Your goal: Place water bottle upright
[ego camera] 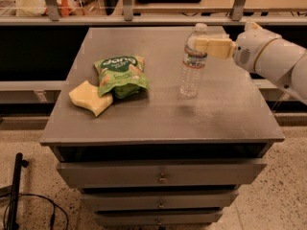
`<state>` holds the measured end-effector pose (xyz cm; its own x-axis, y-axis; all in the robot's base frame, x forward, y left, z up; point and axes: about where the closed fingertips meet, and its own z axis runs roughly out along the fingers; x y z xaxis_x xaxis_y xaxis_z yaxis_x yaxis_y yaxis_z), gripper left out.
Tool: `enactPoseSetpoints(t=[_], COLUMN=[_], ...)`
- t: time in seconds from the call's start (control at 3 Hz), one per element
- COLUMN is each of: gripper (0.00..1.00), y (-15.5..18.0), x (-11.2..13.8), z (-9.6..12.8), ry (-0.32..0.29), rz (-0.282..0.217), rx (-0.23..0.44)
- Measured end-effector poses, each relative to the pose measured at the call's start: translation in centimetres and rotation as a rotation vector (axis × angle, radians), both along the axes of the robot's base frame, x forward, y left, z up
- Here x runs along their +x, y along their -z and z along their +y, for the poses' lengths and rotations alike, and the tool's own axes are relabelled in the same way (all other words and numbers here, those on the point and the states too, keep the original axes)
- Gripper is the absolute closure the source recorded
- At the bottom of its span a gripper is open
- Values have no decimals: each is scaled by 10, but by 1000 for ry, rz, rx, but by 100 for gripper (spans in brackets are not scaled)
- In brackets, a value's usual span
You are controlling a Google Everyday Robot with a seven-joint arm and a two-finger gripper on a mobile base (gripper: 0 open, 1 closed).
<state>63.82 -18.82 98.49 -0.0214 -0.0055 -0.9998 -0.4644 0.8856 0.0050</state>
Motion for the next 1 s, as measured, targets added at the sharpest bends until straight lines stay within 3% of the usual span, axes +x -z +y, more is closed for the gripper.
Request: enactPoseSetpoints(t=[0.33,0.67,1.0], gripper=[0,0,0], y=[-3,-24,-24], x=[28,50,50], z=[-21,-59,-59], ry=[-76,-162,-163], rz=[48,137,137], rx=[52,131,131])
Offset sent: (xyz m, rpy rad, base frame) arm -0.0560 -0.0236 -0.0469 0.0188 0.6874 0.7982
